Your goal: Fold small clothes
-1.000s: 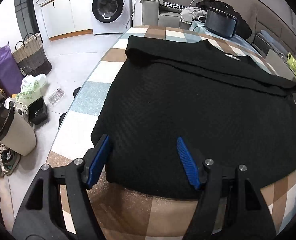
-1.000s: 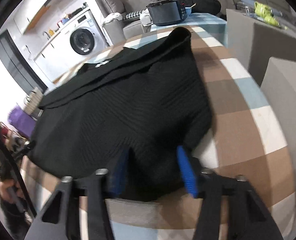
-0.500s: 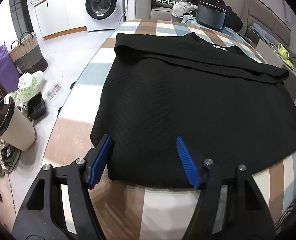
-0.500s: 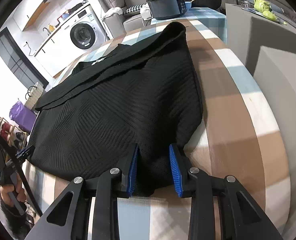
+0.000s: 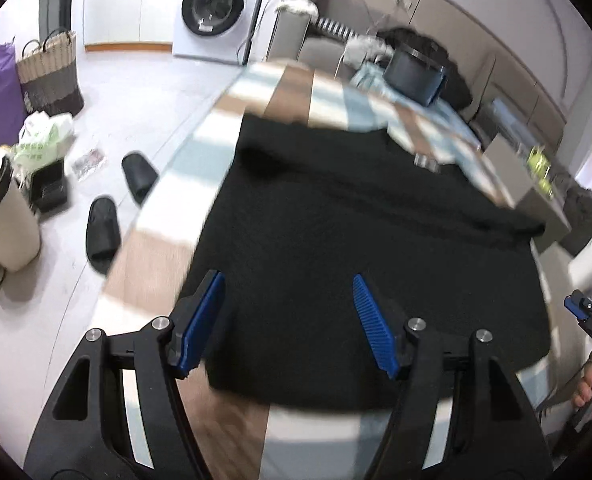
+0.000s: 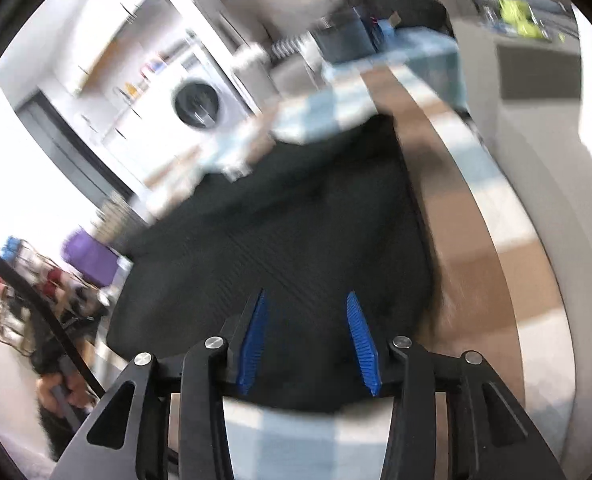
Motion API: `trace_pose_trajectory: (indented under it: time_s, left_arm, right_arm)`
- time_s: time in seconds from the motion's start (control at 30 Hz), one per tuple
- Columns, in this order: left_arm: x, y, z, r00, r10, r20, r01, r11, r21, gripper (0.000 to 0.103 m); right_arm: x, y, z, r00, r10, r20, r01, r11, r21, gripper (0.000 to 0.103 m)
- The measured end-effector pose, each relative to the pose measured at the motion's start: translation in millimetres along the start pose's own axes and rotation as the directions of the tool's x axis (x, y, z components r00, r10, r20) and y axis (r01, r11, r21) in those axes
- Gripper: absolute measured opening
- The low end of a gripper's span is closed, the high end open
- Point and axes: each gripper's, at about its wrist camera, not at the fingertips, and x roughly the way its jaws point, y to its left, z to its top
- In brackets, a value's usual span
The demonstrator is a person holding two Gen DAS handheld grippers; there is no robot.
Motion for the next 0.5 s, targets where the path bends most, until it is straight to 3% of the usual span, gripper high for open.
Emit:
trace_pose_trajectory:
  time_s: [0.03,0.07,0.13,0.27,0.5]
  left_arm:
    - [0.1,0.0,8.9,1.0,-0.01,0.007,0.01,1.0,0.0,0.064]
    - [2.8,0.5,20.2,1.0,-0.028,0.01,0.028,1.0,-0.006,0.065]
    - [11.5,4.4,41.1,0.999,-0.04,0.017,0.041,0.999,-0.026,0.065]
    - [31.3,19.1,81.5,0.997,-0.029,0.068,0.036,0.995,-0.098,0.065]
    - [89.0,47.0,118.3,0.997,-0.066,-0.03,0.058,0.973,-0.225,0.065]
  right_arm:
    - [-4.2,2.4,8.5,0.998,0.044,0.051,-0.043,0.999,-0.012,0.043]
    - [-5.3,2.4,17.8,0.992,0.089,0.09,-0.088,0.996,-0.014,0.05]
    - [-0.8,-0.7,32.6,0.983,0.141,0.117,-0.143,0.99,0.013,0.06]
    - [27.8,-18.6,59.3,0.98,0.156,0.121,-0.173,0.974,0.144,0.06]
    - [78.2,-59.9,79.4,0.977,0.202,0.072,-0.214,0.916,0.34,0.06]
